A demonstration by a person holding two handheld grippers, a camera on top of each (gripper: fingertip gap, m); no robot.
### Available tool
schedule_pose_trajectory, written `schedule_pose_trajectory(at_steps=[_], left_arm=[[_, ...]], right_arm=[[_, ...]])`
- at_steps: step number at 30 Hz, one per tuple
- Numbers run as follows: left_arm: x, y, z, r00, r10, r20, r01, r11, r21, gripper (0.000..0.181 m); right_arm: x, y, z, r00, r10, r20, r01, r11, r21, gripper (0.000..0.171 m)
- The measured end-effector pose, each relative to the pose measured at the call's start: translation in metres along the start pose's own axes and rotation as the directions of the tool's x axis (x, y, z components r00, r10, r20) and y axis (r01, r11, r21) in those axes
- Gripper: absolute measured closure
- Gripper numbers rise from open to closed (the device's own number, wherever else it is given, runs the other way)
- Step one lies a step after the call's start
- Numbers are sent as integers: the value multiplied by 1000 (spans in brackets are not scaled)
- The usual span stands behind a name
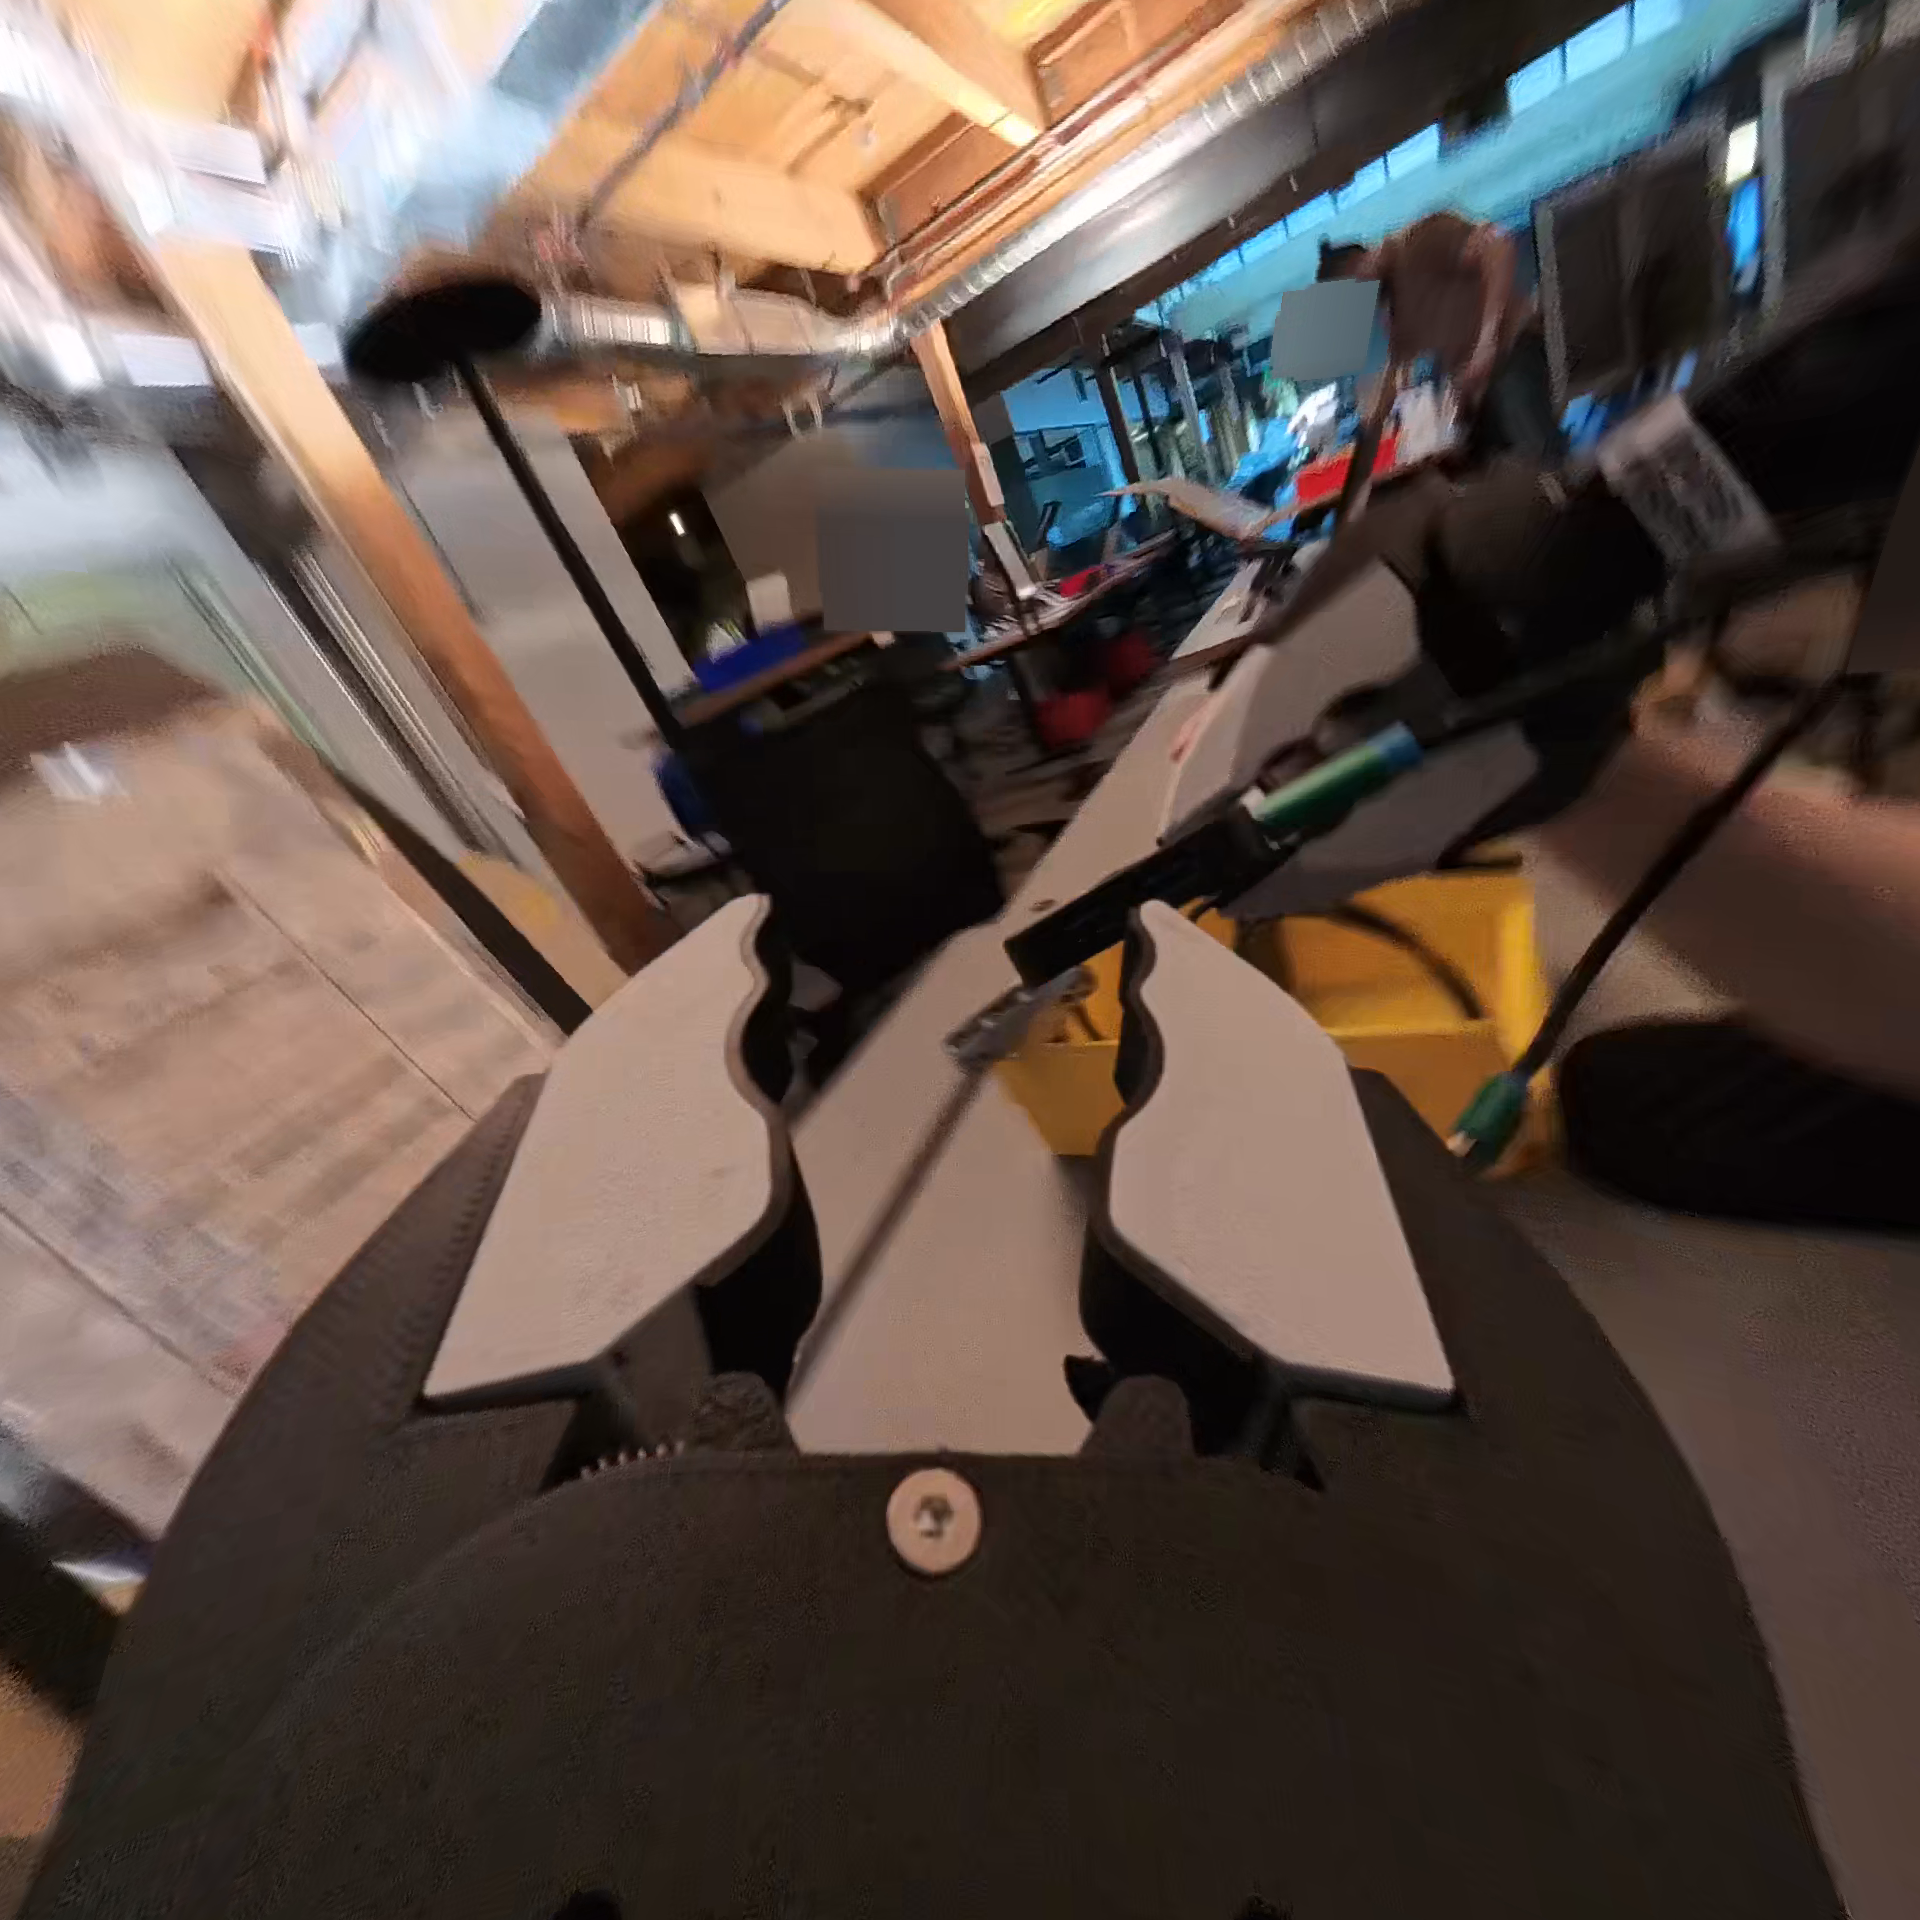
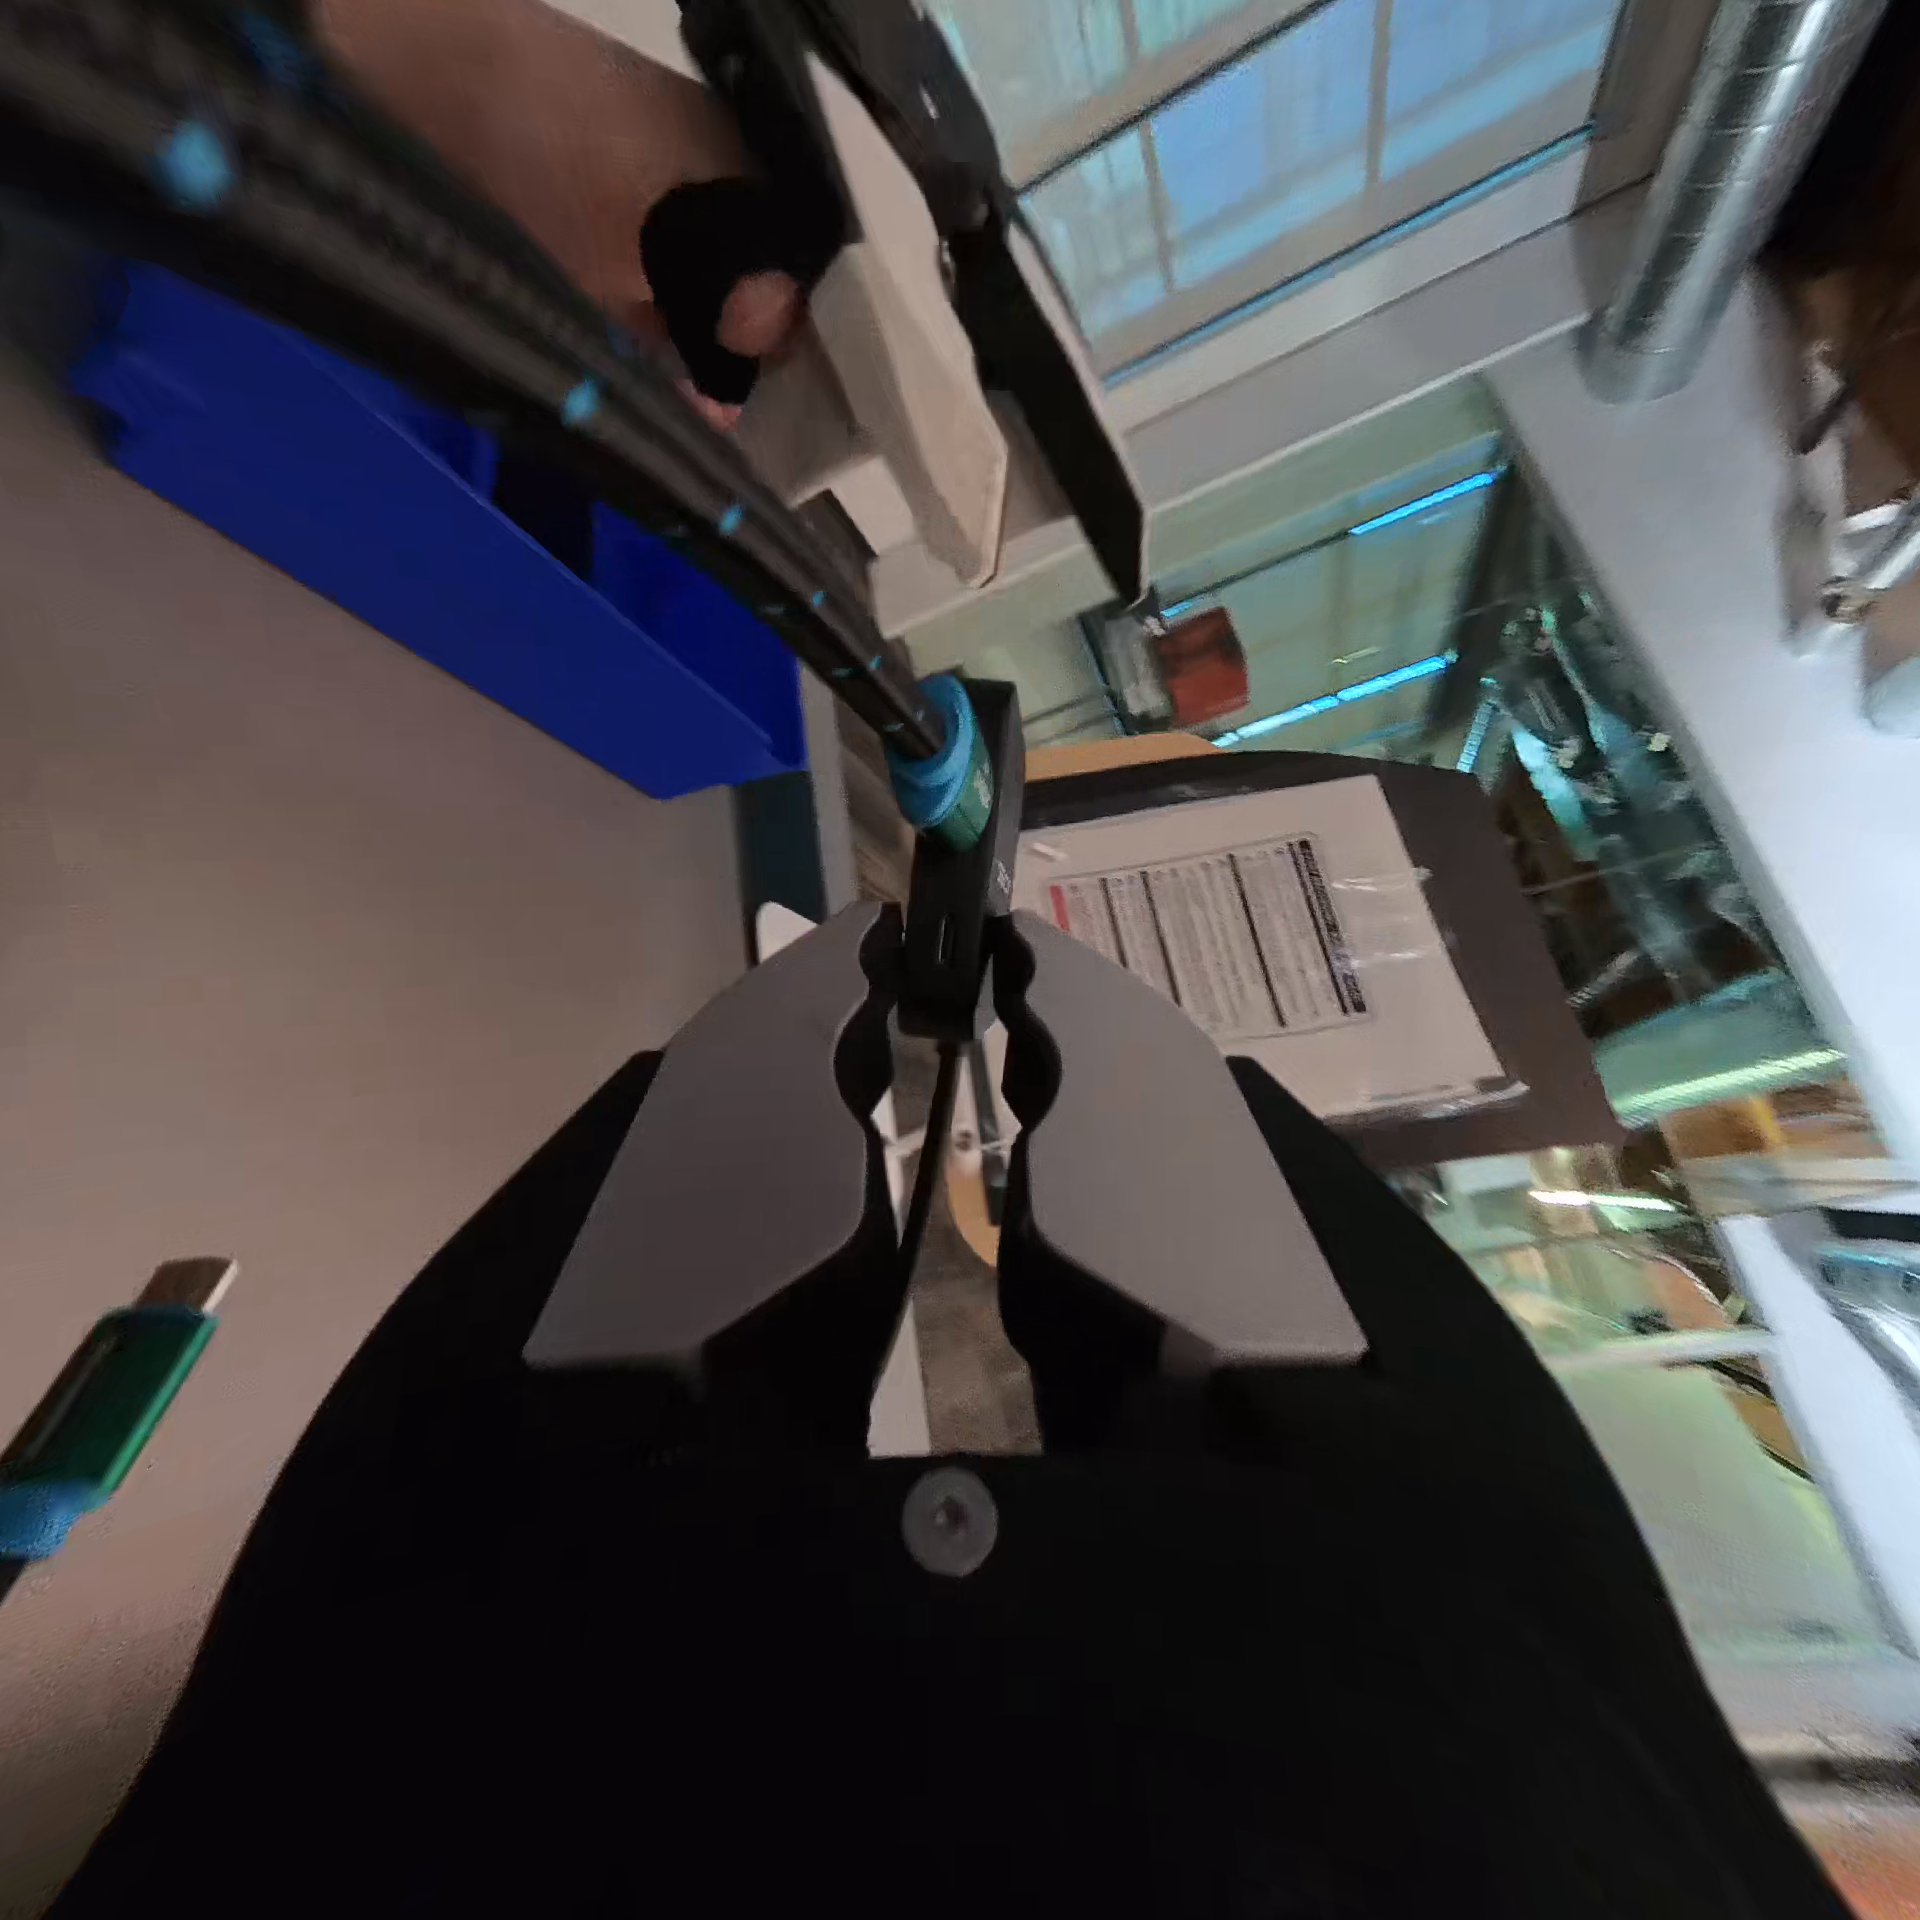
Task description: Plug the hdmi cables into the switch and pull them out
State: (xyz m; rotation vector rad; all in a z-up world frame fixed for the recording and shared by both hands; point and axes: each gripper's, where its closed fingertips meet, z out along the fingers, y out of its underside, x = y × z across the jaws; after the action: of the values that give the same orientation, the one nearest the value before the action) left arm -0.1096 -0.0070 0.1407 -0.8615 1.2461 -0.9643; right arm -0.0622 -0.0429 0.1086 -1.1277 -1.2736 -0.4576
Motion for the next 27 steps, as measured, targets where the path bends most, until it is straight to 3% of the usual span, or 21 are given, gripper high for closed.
schedule_pose_trajectory(at_steps=[2, 4, 9, 12, 14, 16, 20, 23, 25, 27], left_arm=[[22, -2, 0, 974, 227, -17, -227, 974, -16, 126], [45, 8, 7, 939, 331, -96, -338, 938, -77, 136], [70, 33, 20, 850, 495, -181, -523, 835, -170, 142], [81, 56, 24, 768, 584, -264, -637, 736, -228, 167], [81, 68, 25, 697, 658, -285, -716, 651, -250, 168], [77, 73, 29, 677, 683, -275, -736, 621, -270, 168], [56, 70, 29, 668, 715, -205, -737, 596, -319, 168], [29, 63, 19, 647, 752, -124, -728, 562, -392, 167], [10, 57, 13, 613, 787, -61, -725, 531, -439, 168], [-6, 54, 6, 570, 821, -14, -717, 490, -495, 168]], right_arm=[[-6, -7, -3, 998, 21, 57, -23, 999, 38, 153], [-12, -15, -6, 995, 23, 93, -30, 997, 74, 153], [-37, -28, -8, 974, -33, 225, 3, 991, 133, 153], [-50, -29, -6, 957, -70, 280, 26, 987, 156, 154], [-57, -23, -4, 945, -72, 318, 33, 991, 127, 153], [-58, -19, -2, 947, -81, 312, 45, 992, 122, 152], [-29, 7, -4, 983, -93, 158, 90, 996, 22, 145], [29, 47, -33, 994, -53, -99, 40, 991, -131, 147], [86, 66, -70, 919, 39, -393, -108, 982, -155, 147], [127, 74, -114, 768, 136, -626, -241, 967, -85, 148]])
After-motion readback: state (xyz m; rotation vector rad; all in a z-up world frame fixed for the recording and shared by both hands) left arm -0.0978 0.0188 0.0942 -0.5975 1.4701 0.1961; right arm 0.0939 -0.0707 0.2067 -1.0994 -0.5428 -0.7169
